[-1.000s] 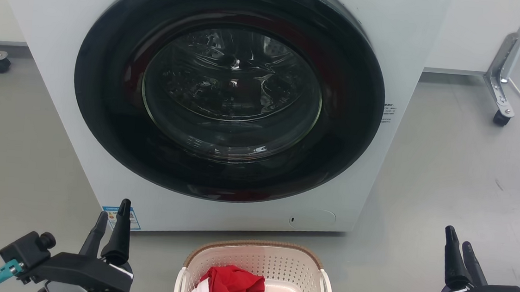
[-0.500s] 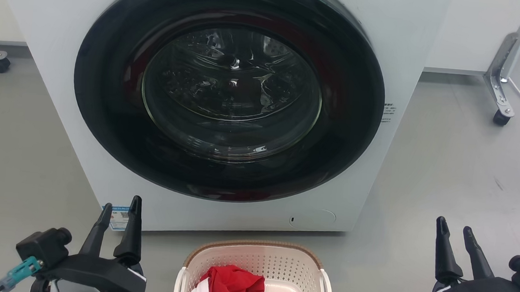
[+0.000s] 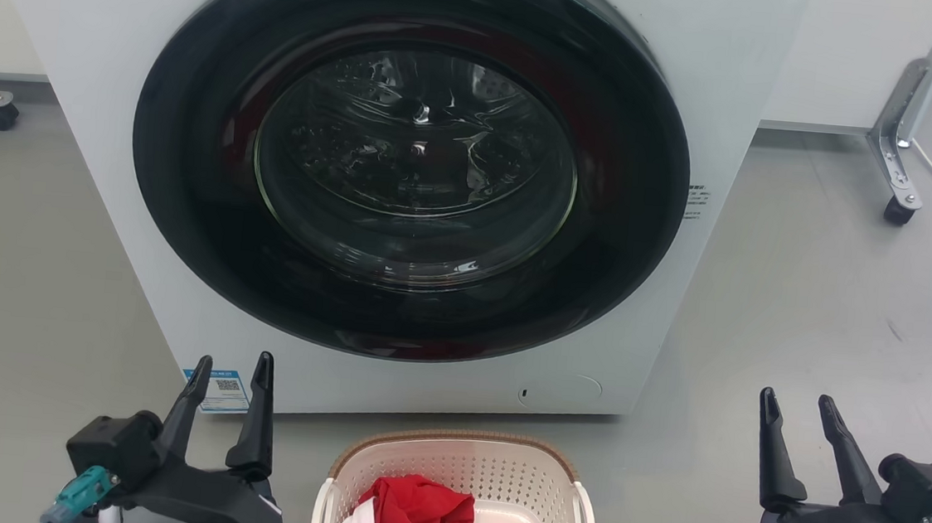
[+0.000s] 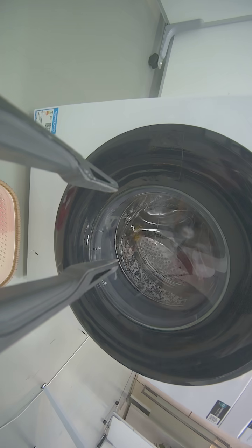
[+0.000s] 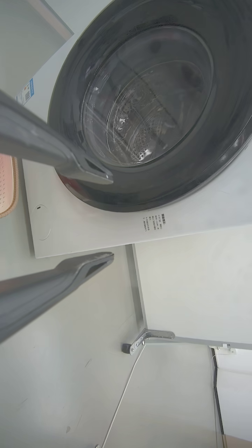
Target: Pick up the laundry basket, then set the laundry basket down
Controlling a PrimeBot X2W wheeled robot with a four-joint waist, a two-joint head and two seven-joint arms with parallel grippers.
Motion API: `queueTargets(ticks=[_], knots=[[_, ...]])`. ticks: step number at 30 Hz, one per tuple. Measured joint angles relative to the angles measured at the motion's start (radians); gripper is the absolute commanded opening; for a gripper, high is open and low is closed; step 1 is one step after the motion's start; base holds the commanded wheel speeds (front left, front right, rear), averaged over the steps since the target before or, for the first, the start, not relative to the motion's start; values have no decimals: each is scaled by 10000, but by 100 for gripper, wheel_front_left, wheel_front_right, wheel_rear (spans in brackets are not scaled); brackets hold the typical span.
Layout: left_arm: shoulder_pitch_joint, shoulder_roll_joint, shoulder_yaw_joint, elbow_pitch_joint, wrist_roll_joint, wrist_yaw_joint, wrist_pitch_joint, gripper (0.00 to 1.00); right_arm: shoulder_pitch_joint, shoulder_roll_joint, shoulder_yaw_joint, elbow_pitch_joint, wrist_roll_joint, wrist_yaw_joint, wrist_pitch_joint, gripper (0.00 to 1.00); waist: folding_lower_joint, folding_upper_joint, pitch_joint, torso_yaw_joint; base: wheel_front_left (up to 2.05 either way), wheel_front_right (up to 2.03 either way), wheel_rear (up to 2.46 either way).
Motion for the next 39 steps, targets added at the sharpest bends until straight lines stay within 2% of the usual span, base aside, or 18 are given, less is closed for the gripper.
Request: queueTargets(ticks=[18,39], knots=[[31,52,-420,-12,1745,435,-623,100,-1,-138,466,-2,-2082,-311,-652,100,0,0,23,3,0,0,0],[71,38,-357,134,1864,474,-623,100,-2,-56,267,184,-2132,-173,-654,100,1,0,83,36,0,0,0]])
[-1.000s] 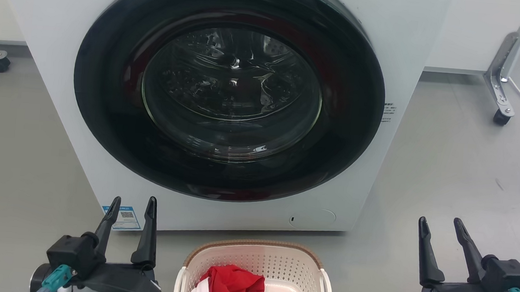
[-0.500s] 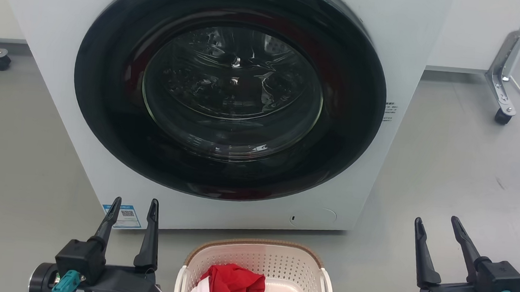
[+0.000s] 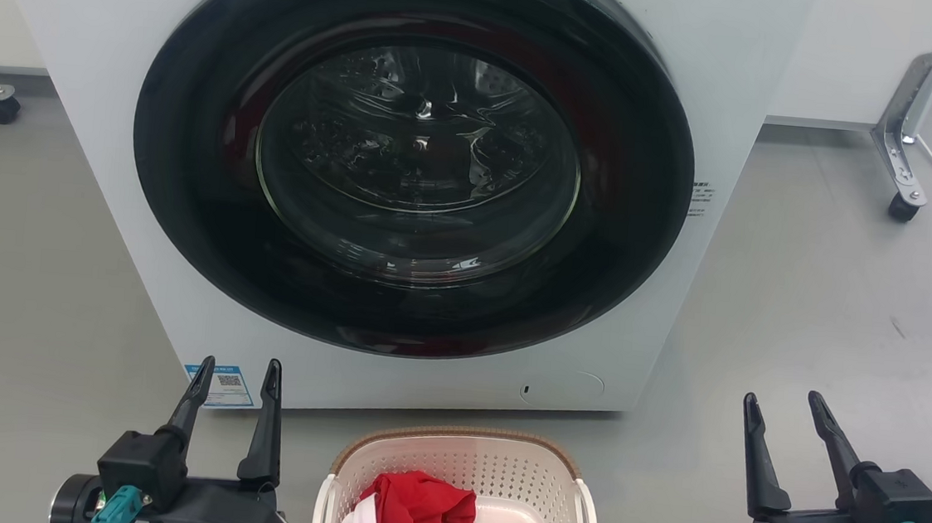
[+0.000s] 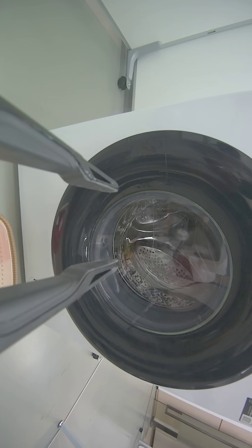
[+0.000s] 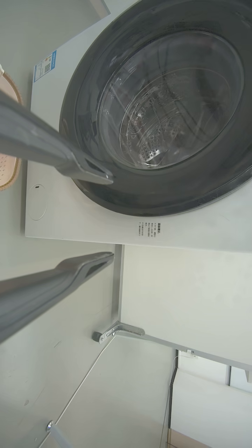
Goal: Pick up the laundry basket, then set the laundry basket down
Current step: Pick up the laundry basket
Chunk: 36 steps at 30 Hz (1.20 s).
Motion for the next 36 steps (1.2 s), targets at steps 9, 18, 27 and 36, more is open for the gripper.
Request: queueTargets(ticks=[9,18,27,36], knots=[[89,-21,-2,33,59,0,0,100,0,48,-36,161,0,92,0,100,1,0,43,4,0,0,0],[110,-77,-44,-44,96,0,4,100,-90,113,-36,107,0,192,0,100,1,0,513,16,0,0,0],[-244,-174,-94,-46,163,2,25,100,-500,138,-88,199,0,265,0,100,1,1,1230,3,0,0,0],[-1191,-265,-109,-8,207,-2,151,100,-1249,180,-188,399,4,278,0,100,2,1,2361,6,0,0,0]])
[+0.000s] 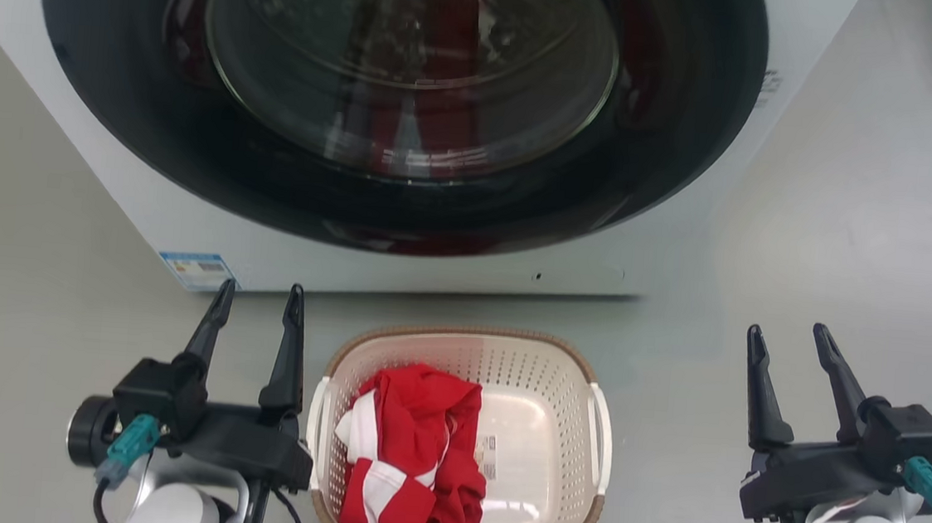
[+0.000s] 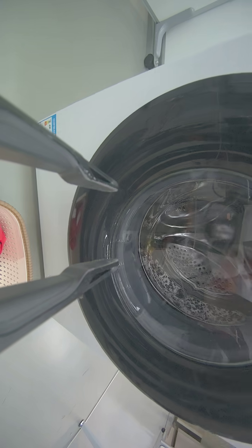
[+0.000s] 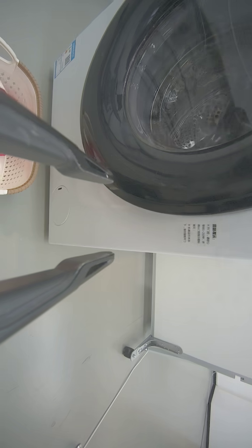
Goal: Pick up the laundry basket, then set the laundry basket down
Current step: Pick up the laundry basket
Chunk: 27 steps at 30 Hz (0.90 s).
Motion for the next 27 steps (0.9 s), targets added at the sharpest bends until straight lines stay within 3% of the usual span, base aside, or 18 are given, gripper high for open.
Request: queueTargets(ticks=[10,18,27], knots=[[-1333,-59,36,424,8,-102,238,100,-1430,36,6,472,0,182,-2,100,0,1,1430,45,0,0,0],[-2691,-132,6,1112,-79,-454,577,100,-2950,67,236,1189,-56,481,67,100,0,1,2618,45,0,0,0],[-4303,-284,-54,2685,-104,-802,1005,100,-4446,357,673,2658,-161,844,291,100,0,1,3981,4,0,0,0]])
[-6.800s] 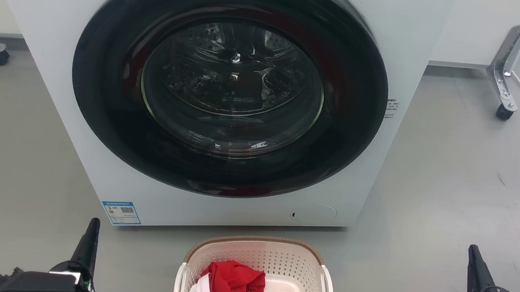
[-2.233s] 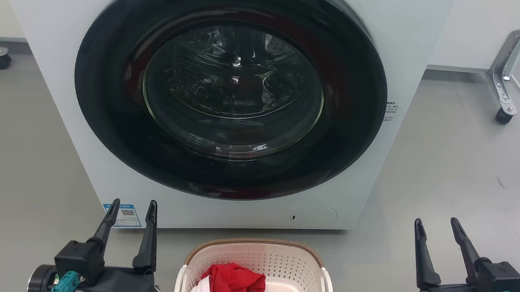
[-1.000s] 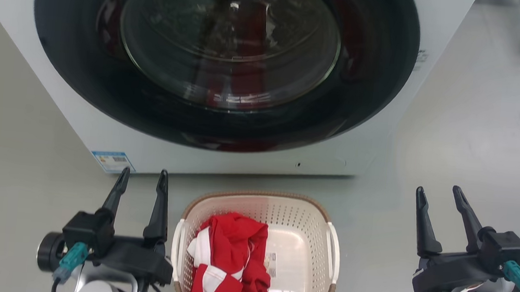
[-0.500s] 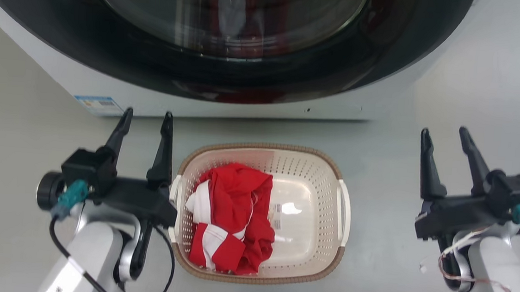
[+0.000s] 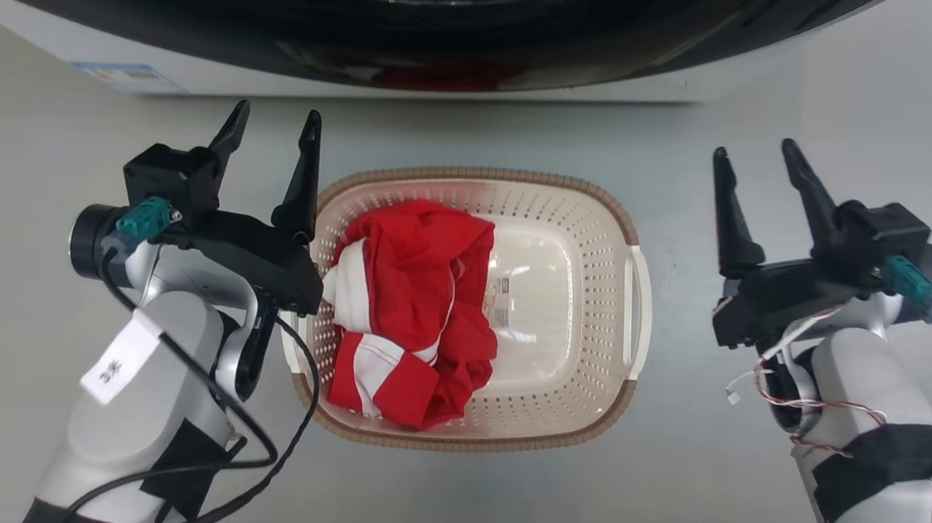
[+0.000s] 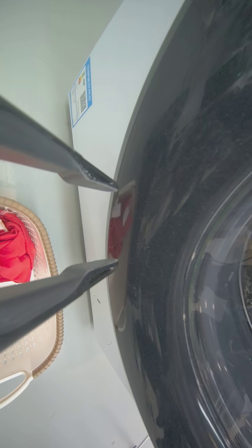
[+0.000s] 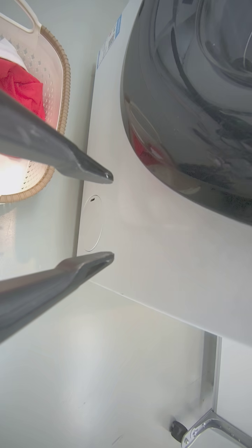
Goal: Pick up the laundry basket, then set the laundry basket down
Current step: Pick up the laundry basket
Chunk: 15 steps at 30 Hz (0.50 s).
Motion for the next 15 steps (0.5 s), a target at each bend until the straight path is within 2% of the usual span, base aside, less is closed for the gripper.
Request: queueTargets(ticks=[8,15], knots=[[-386,-40,67,1402,-142,-96,259,100,-712,508,320,1162,-81,119,75,100,-1,-1,845,-28,0,0,0],[-567,-267,33,2397,-290,-316,286,100,-868,600,353,2109,-65,196,61,100,-1,0,1365,-70,0,0,0]])
